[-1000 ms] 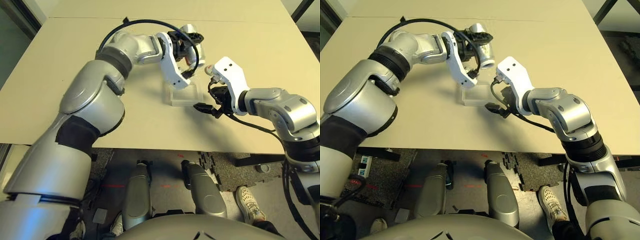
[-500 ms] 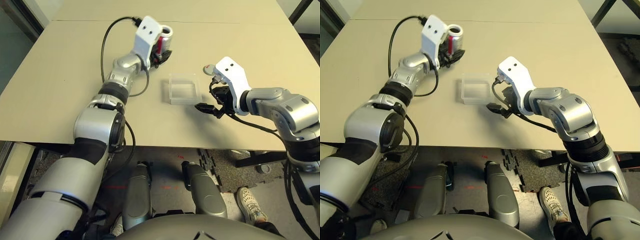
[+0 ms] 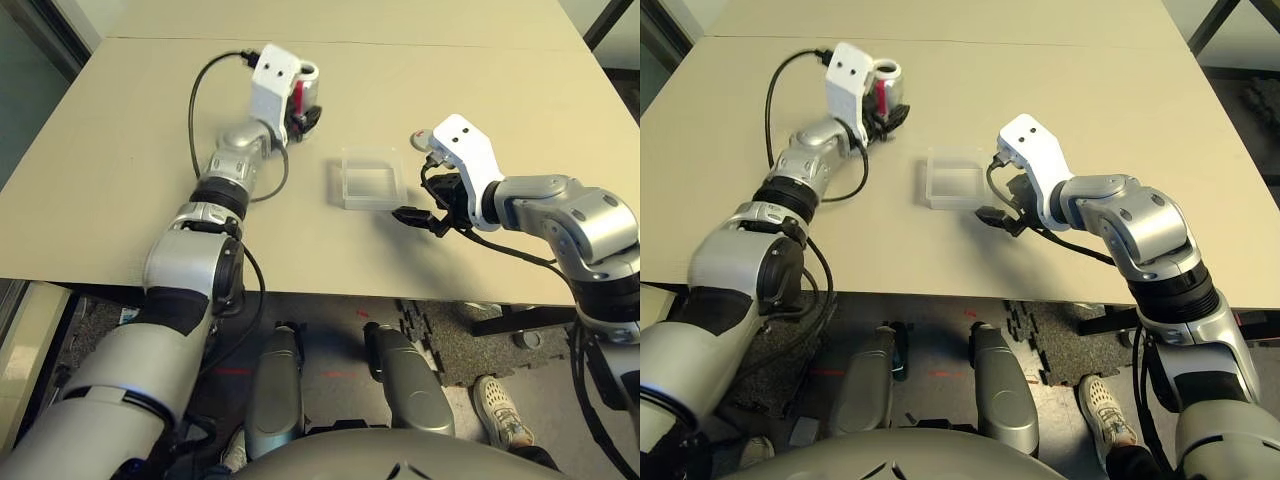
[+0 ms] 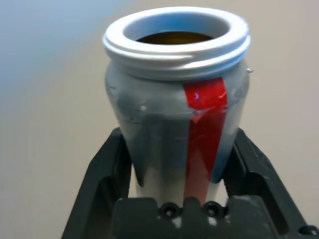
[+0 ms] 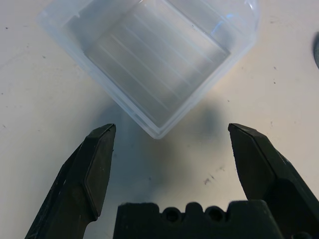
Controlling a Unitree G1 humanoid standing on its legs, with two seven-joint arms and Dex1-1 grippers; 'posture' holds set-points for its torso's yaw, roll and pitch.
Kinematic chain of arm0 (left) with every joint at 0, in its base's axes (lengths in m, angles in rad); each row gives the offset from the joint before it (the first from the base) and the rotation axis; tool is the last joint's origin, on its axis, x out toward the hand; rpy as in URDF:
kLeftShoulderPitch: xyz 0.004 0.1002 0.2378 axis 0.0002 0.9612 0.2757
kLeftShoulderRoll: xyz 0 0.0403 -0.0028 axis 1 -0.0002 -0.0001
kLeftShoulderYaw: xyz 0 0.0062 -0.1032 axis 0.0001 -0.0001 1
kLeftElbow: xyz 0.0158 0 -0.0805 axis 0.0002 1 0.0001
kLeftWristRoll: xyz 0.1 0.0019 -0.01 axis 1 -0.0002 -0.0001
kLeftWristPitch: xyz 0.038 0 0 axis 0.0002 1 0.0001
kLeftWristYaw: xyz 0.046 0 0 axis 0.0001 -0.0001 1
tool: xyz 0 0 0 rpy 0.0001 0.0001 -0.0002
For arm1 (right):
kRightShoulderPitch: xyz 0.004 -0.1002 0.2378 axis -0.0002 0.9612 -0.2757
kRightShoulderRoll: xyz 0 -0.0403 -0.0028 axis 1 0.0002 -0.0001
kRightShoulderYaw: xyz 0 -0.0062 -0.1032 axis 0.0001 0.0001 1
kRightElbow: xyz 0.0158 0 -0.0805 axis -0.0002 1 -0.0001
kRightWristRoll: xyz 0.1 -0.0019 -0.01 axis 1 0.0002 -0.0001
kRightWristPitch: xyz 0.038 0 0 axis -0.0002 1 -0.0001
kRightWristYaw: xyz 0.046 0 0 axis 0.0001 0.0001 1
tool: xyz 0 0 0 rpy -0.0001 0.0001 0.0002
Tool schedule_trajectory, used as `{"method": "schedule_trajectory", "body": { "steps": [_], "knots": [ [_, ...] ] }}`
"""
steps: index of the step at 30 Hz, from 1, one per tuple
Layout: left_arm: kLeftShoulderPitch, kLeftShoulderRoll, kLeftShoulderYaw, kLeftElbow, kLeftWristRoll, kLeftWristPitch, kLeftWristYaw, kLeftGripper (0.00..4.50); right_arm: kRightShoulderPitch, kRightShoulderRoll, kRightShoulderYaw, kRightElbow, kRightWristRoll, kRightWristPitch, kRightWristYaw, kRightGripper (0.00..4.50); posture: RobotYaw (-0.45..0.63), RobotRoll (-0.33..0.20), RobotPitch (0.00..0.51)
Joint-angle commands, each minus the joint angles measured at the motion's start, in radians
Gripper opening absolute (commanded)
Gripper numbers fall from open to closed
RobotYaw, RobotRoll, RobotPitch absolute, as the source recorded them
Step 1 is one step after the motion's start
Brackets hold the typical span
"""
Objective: Pour the medicine from the bottle into the box.
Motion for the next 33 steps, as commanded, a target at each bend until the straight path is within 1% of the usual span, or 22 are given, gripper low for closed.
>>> {"method": "schedule_trajectory", "body": {
  "steps": [1, 3, 4, 6, 9, 13, 18, 20, 23, 26, 27, 28, 29, 30, 32, 33],
  "knots": [
    [-0.142, 0.101, -0.522, -0.119, 0.641, -0.256, 0.428, 2.75, 0.012, -0.009, 0.013, 0.004, -0.013, -0.003, -0.005, 4.5, -0.04, 0.0, 0.171],
    [-0.189, 0.106, -0.658, -0.099, 0.775, -0.331, 0.556, 2.75, 0.013, -0.001, 0.013, 0.009, -0.016, -0.01, -0.01, 4.5, -0.04, 0.0, 0.169],
    [-0.2, 0.099, -0.694, -0.076, 0.804, -0.352, 0.594, 2.75, 0.013, 0.006, 0.011, 0.009, -0.017, -0.012, -0.014, 4.5, -0.05, 0.0, 0.165],
    [-0.22, 0.096, -0.786, -0.056, 0.903, -0.372, 0.704, 2.75, 0.014, 0.02, 0.006, 0.009, -0.017, -0.014, -0.023, 4.5, -0.05, 0.0, 0.162],
    [-0.243, 0.086, -0.869, -0.019, 0.992, -0.37, 0.815, 2.75, 0.014, 0.039, -0.002, 0.009, -0.017, -0.014, -0.036, 4.5, -0.07, 0.0, 0.16],
    [-0.273, 0.053, -0.903, 0.035, 1.027, -0.36, 0.874, 2.75, 0.024, 0.046, -0.01, 0.0, -0.016, -0.012, -0.05, 4.5, -0.07, 0.0, 0.157],
    [-0.29, 0.026, -0.9, 0.067, 1.026, -0.36, 0.901, 2.75, 0.028, 0.046, -0.011, 0.005, -0.021, -0.018, -0.053, 4.5, -0.07, 0.0, 0.154],
    [-0.286, 0.021, -0.879, 0.079, 0.998, -0.376, 0.878, 2.75, 0.025, 0.048, -0.01, 0.009, -0.022, -0.021, -0.053, 4.5, -0.07, 0.0, 0.152],
    [-0.265, 0.017, -0.792, 0.109, 0.892, -0.418, 0.773, 2.75, 0.022, 0.047, -0.007, 0.013, -0.023, -0.025, -0.051, 4.5, -0.07, 0.0, 0.151],
    [-0.221, 0.016, -0.652, 0.14, 0.726, -0.46, 0.592, 2.75, 0.022, 0.043, -0.005, 0.015, -0.023, -0.026, -0.047, 4.5, -0.06, 0.0, 0.151],
    [-0.181, 0.002, -0.521, 0.161, 0.575, -0.432, 0.423, 2.75, 0.021, 0.04, -0.004, 0.017, -0.022, -0.026, -0.044, 4.5, -0.06, 0.0, 0.152],
    [-0.15, -0.011, -0.414, 0.173, 0.453, -0.397, 0.288, 2.75, 0.02, 0.037, -0.003, 0.018, -0.022, -0.027, -0.041, 4.5, -0.06, 0.0, 0.153],
    [-0.117, -0.03, -0.285, 0.179, 0.31, -0.33, 0.138, 2.75, 0.018, 0.033, -0.003, 0.019, -0.022, -0.027, -0.037, 4.5, -0.05, 0.0, 0.155],
    [-0.093, -0.046, -0.18, 0.178, 0.195, -0.256, 0.025, 2.75, 0.016, 0.029, -0.003, 0.02, -0.021, -0.027, -0.033, 4.5, -0.05, 0.0, 0.157],
    [-0.057, -0.06, -0.028, 0.153, 0.041, -0.116, -0.092, 2.75, 0.012, 0.018, -0.002, 0.022, -0.02, -0.028, -0.022, 4.5, -0.04, 0.0, 0.161],
    [-0.037, -0.061, 0.023, 0.137, -0.01, -0.057, -0.115, 2.75, 0.01, 0.013, -0.001, 0.023, -0.019, -0.028, -0.017, 4.5, -0.04, 0.0, 0.163]
  ]
}}
